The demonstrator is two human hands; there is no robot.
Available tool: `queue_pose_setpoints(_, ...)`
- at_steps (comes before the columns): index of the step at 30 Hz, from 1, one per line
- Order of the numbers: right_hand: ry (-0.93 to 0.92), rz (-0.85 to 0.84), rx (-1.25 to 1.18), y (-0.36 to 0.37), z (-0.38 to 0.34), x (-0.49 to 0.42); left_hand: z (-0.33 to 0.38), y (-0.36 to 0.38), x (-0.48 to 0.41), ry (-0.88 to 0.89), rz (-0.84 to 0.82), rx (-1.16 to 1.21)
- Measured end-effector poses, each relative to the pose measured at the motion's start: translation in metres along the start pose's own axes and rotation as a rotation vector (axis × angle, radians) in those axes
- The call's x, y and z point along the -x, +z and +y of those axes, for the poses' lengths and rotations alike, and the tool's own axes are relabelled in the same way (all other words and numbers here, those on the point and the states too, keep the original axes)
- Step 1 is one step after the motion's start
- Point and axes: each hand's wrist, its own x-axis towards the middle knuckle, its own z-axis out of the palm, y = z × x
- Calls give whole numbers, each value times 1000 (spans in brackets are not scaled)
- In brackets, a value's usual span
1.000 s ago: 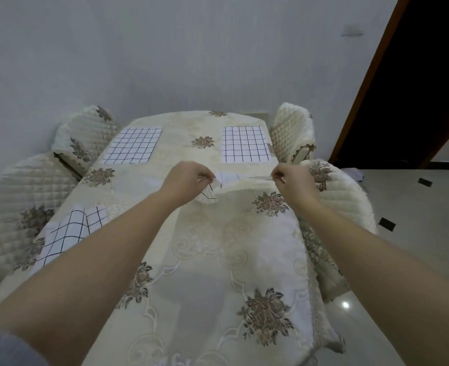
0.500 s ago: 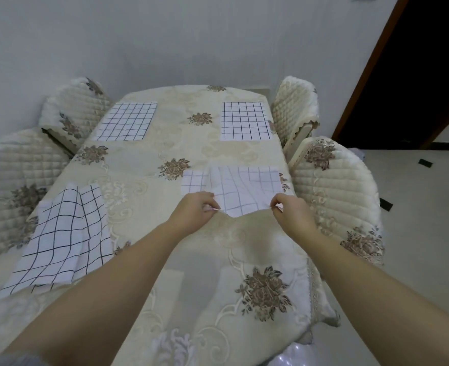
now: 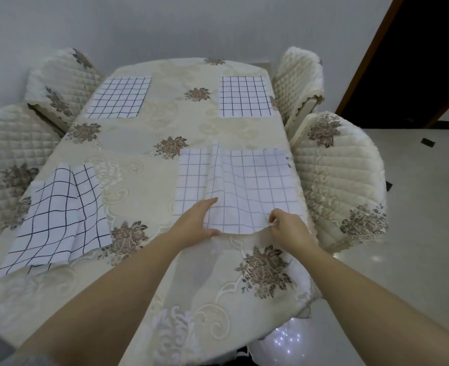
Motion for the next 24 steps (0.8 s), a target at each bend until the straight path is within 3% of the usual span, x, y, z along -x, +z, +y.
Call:
queue_pose_setpoints(5, 28, -154, -81, 16, 6, 8, -12, 15, 6, -96, -129, -50)
queue_pose_setpoints(11, -58, -165, 67, 24, 6, 9, -18, 23, 7, -156, -96, -80)
queue_pose_setpoints(24, -3, -181, 222, 27, 14, 6, -50, 11, 12, -263, -90, -228)
